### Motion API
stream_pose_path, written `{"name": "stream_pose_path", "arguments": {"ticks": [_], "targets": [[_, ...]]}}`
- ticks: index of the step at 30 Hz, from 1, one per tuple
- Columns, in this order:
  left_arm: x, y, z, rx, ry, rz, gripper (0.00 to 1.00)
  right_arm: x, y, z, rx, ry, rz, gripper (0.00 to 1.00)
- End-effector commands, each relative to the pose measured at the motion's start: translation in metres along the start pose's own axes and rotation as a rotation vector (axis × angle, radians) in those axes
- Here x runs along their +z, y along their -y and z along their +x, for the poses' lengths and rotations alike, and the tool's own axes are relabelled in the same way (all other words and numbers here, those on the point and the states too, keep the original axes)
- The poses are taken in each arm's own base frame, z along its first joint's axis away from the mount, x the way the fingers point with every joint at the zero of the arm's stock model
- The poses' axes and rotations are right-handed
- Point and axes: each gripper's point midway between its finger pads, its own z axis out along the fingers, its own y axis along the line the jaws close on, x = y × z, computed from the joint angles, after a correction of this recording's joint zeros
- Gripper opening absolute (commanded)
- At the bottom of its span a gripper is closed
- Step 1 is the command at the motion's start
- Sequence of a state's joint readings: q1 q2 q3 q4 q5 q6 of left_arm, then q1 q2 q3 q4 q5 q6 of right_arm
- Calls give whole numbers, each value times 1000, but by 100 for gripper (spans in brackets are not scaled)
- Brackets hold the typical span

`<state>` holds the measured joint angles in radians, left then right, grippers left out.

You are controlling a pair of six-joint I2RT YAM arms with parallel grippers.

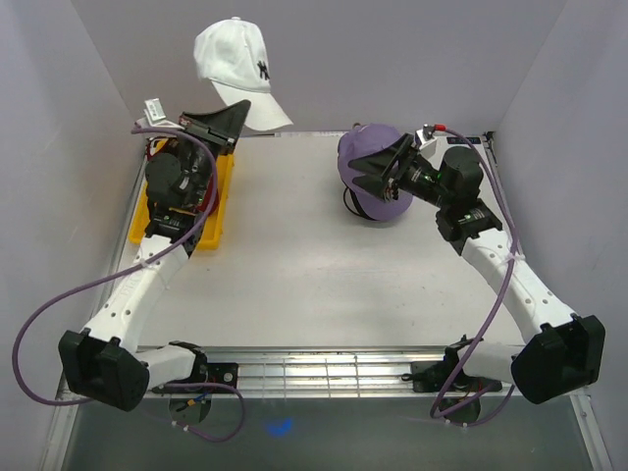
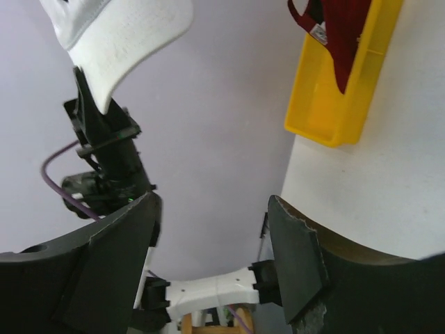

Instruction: Stack the hats

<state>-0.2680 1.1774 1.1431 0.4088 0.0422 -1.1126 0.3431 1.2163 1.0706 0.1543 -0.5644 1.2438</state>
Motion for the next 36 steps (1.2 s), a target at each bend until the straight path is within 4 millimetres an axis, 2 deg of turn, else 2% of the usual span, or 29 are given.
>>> {"name": "stream_pose_path", "arguments": {"ticks": [1, 2, 3, 5, 6, 7, 8, 12, 28, 32, 33, 35, 36], "targets": [[-7, 67, 10, -78, 20, 304, 0, 15, -49, -21, 88, 99, -125, 72], [-9, 75, 11, -87, 34, 351, 0, 16, -62, -25, 88, 116, -149, 72], [-7, 72, 17, -90, 26, 359, 0, 20, -67, -23, 98, 112, -159, 72], [-12, 82, 26, -107, 21, 428, 0, 25, -73, -26, 124, 123, -163, 73], [-10, 81, 32, -111, 14, 449, 0, 26, -79, -27, 129, 126, -176, 74], [-12, 81, 38, -117, 1, 469, 0, 29, -80, -26, 139, 125, -180, 74], [-16, 89, 39, -132, 6, 513, 0, 30, -85, -28, 153, 136, -195, 75], [-17, 91, 52, -150, -7, 554, 0, 32, -91, -31, 183, 152, -213, 77], [-10, 87, 86, -172, -134, 624, 0, 38, -115, -43, 217, 174, -272, 79], [-10, 75, 89, -193, -128, 590, 0, 34, -121, -42, 212, 175, -286, 77], [-10, 73, 90, -193, -124, 585, 0, 28, -126, -41, 206, 183, -297, 76], [-9, 71, 91, -187, -130, 580, 0, 25, -119, -39, 214, 191, -284, 76], [-8, 71, 92, -189, -134, 580, 0, 22, -122, -38, 209, 195, -295, 76]]}}
